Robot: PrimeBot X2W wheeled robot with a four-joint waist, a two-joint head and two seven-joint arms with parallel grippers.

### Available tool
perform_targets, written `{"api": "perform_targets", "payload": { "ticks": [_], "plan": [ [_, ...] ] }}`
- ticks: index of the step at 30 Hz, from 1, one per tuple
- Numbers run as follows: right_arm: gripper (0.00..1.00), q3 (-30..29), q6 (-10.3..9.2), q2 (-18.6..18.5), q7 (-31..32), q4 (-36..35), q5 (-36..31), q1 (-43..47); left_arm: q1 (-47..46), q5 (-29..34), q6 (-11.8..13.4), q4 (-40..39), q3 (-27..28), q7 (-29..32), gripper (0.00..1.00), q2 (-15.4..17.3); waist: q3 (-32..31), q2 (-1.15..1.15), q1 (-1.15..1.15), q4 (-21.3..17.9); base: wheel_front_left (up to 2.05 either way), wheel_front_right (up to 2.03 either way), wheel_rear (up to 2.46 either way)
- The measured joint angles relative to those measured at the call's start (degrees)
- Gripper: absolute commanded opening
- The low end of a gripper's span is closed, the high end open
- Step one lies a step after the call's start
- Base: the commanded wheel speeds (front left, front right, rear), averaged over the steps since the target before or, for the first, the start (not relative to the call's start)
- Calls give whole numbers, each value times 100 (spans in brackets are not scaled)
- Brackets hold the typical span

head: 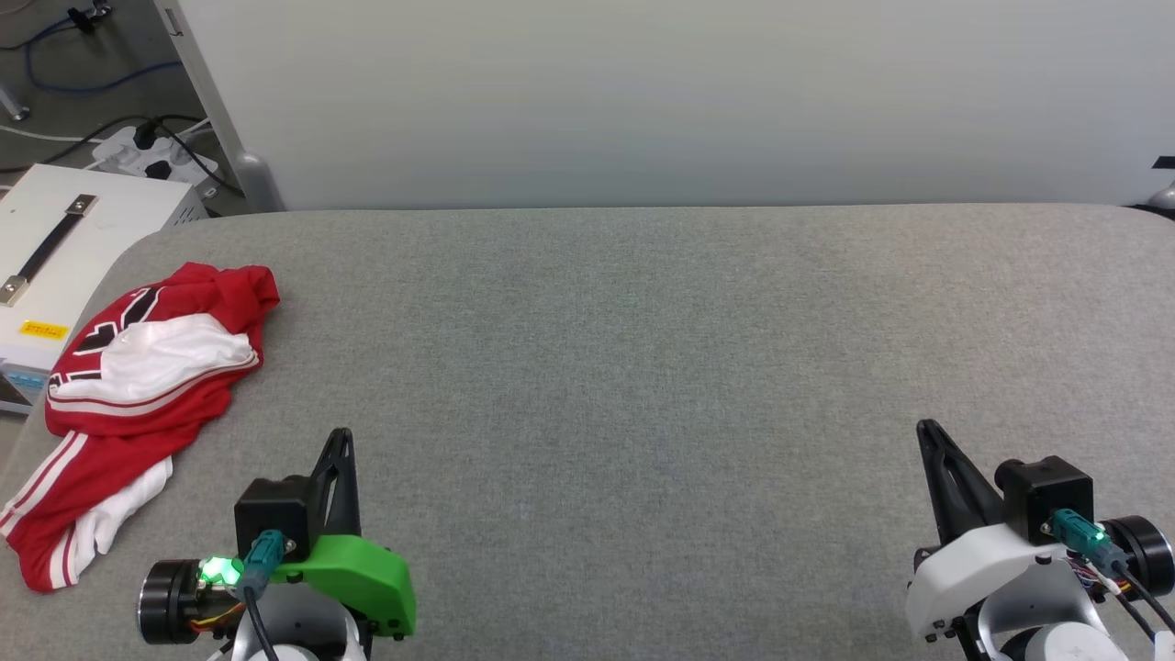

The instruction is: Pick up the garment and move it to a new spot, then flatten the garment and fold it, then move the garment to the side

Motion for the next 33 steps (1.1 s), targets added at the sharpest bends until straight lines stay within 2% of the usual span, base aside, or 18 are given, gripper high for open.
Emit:
{"api": "perform_targets", "payload": {
  "ticks": [33],
  "plan": [
    [0, 0, 0, 0, 0, 0, 0, 0, 0, 0, 0, 0, 2, 0, 0, 0, 0, 0, 0, 0, 0, 0, 0]
  ]
}}
